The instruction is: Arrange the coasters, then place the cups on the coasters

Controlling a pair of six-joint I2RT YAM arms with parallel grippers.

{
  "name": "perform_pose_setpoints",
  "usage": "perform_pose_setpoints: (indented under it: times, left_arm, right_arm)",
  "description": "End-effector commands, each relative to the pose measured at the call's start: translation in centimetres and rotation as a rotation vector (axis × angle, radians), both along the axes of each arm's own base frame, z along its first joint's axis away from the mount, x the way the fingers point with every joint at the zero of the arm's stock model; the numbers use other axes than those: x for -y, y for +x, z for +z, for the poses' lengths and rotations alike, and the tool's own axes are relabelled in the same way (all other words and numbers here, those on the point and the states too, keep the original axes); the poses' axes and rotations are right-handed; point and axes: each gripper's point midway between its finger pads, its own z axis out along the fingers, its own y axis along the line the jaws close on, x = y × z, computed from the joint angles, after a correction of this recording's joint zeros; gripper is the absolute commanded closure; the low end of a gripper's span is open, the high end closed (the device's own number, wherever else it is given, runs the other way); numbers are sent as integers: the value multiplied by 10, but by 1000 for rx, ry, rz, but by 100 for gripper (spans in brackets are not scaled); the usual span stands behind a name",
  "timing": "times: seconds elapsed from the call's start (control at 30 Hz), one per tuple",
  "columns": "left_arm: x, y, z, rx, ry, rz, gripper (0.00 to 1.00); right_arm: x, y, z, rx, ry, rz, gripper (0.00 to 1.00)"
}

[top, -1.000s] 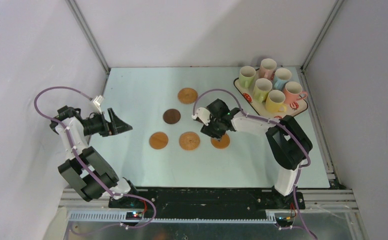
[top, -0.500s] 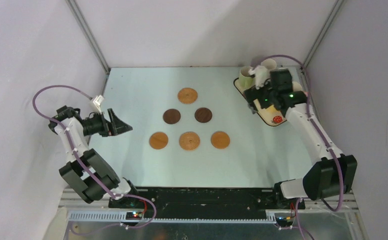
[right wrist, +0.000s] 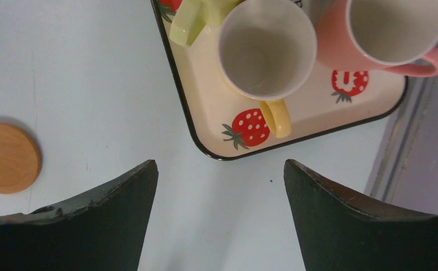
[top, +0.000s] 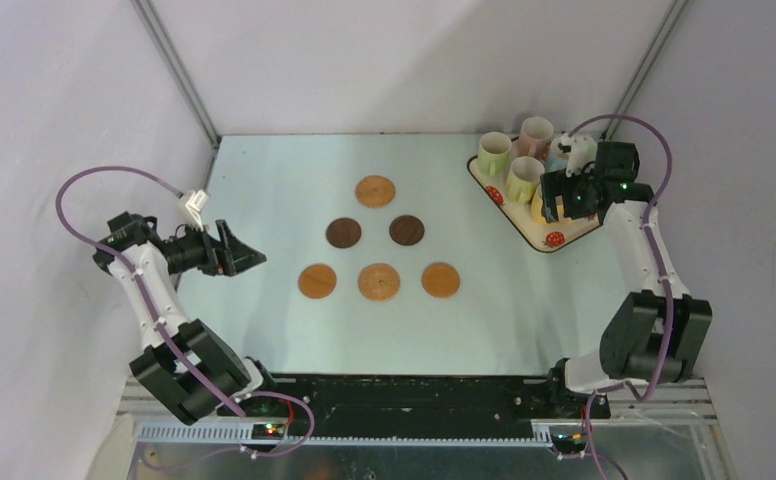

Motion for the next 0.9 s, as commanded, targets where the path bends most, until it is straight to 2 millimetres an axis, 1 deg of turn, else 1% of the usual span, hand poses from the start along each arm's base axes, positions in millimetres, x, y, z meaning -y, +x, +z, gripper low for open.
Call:
perform_pose_setpoints:
  times: [0.0, 0.07, 0.1, 0.13, 0.17, 0.2, 0.23, 0.27, 0.3, 0.33, 0.37, 0.4, 0.43, 0.47, 0.5, 0.57, 0.6, 0.67, 0.77, 0.87]
  left_arm:
    - [2, 0, 13, 67, 9, -19, 2]
    - [4, -2, 13, 69, 5, -28, 2]
    - [4, -2, 13, 71, 5, -31, 2]
    - [5, -2, 13, 73, 2, -31, 2]
    - [4, -2, 13, 75, 1, -31, 2]
    - [4, -1, 12, 73, -4, -32, 2]
    - [4, 0, 11, 67, -10, -33, 2]
    - [4, 0, 11, 65, -15, -33, 2]
    - [2, 2, 9, 57, -22, -35, 2]
    - [3, 1, 10, 52, -31, -38, 2]
    - [3, 2, 8, 50, -34, -46, 2]
    - [4, 1, 10, 44, -47, -50, 2]
    - [4, 1, 8, 45, -47, -59, 2]
    - [5, 0, 10, 39, -58, -62, 2]
    - [5, 0, 9, 42, -58, -72, 2]
    - [7, -2, 11, 44, -62, -88, 2]
    - [9, -4, 12, 42, -71, -91, 2]
    - [9, -4, 13, 49, -69, -96, 2]
    - [9, -3, 14, 50, -72, -94, 2]
    - [9, -3, 14, 47, -74, -98, 2]
  right_arm:
    - [2, 21, -7, 12, -14, 72, 15]
    - [7, 27, -18, -18, -11, 73, 18]
    - [11, 30, -17, -17, -8, 73, 19]
    - [13, 33, -25, -37, -2, 73, 19]
    - [18, 38, -22, -31, 0, 70, 19]
    - [20, 40, -30, -54, 6, 68, 19]
    - [25, 43, -27, -53, 5, 64, 20]
    - [26, 45, -33, -72, 16, 67, 20]
    - [30, 48, -31, -71, 17, 63, 20]
    - [32, 50, -36, -83, 23, 62, 19]
    - [37, 53, -34, -75, 24, 56, 19]
    - [38, 55, -39, -84, 32, 60, 19]
    - [42, 58, -39, -81, 31, 58, 20]
    - [44, 59, -45, -92, 36, 58, 20]
    - [44, 60, -44, -92, 36, 66, 21]
    - [47, 61, -50, -105, 43, 73, 24]
    - [48, 61, -53, -111, 54, 77, 29]
    - [48, 58, -58, -128, 68, 94, 36]
    - [48, 50, -65, -146, 81, 121, 39]
    - [50, 48, -70, -150, 77, 146, 43]
